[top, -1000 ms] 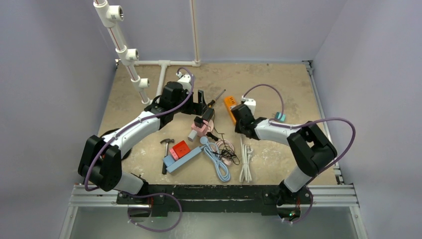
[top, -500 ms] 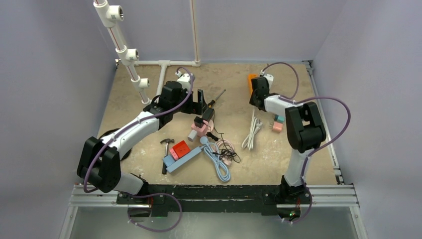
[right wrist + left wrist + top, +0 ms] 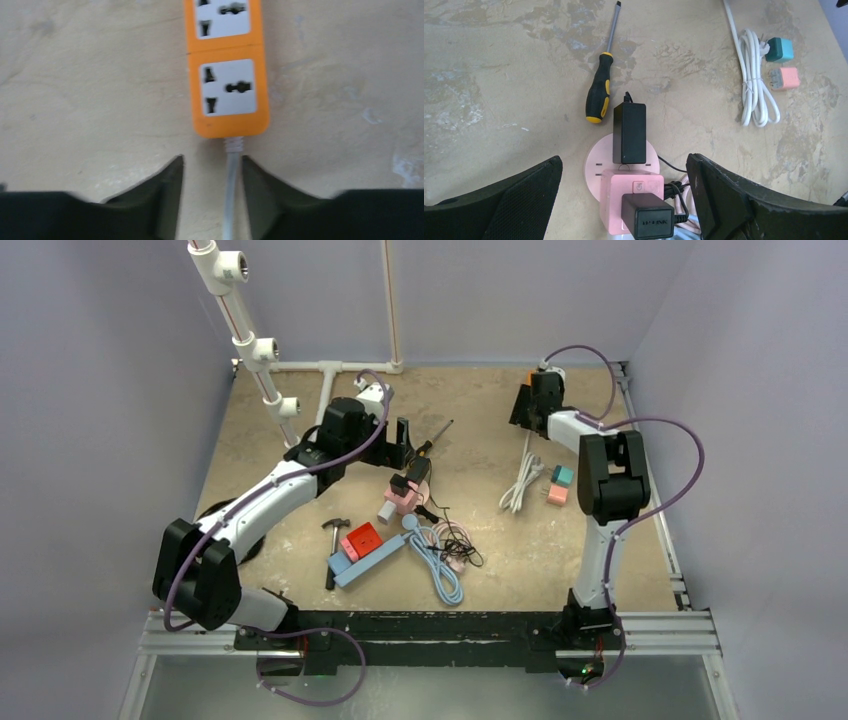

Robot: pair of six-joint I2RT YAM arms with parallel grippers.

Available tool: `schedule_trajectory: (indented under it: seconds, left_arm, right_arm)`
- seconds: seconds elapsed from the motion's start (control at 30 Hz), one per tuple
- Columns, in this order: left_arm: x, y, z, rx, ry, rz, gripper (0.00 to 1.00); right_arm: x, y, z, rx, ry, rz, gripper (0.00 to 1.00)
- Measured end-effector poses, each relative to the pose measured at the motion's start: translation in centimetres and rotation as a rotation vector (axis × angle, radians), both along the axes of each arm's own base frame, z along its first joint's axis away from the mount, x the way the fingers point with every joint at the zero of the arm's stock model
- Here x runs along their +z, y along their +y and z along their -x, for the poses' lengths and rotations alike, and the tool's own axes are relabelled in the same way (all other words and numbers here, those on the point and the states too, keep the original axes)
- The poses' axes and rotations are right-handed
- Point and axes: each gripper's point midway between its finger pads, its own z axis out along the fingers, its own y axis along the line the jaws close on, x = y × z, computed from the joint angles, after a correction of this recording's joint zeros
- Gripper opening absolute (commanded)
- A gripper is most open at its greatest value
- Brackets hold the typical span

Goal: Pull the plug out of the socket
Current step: Move the socket to the corner of the board, then move the socket to the center of the board.

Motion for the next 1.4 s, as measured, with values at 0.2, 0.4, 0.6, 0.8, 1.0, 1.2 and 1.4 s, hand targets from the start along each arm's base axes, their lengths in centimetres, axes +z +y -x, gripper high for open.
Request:
schedule_trajectory:
  seconds: [0.2,0.4,0.6,0.8,1.0,1.2,1.4]
  left_arm:
    - [-0.1,1.2,0.1,-0.001,-0.018,-0.082,0.95]
    - [0.7,2.3,1.5,-0.015,-0.046,-0.108,0.95]
    - [0.4,3.7,4.3,-0.048,-0.065,-0.114,0.95]
    - [-0.8,2.6,7.0,-0.176,-0.039,-0.083,0.95]
    - [-2.6,-1.6,10.2,-0.351,-0.053,-0.159,0.96]
    - [-3.9,0.1,8.1,-0.215,-0.080,-0.289,0.98]
    - [-6.0,-0.8,7.1,-0.223,-0.051,-0.298,0.98]
  right_arm:
    - [3.3,2.1,1.1,0.103,-0.047,-0.040,0.80]
    - [11.8,6.2,5.9,0.240,-0.203,-0.100,0.83]
    - [19.2,17.0,10.1,0.528,-0.379,-0.178,0.84]
    - [16.8,18.8,14.2,0.629,-0.378,-0.232,0.84]
    - [14.5,17.5,16.1,0.596,-0.378,-0.238,0.86]
    - [16.3,17.0,16.4,0.578,-0.469,-0.256,0.86]
    - [17.1,17.1,16.2,0.574,-0.511,-0.266,0.86]
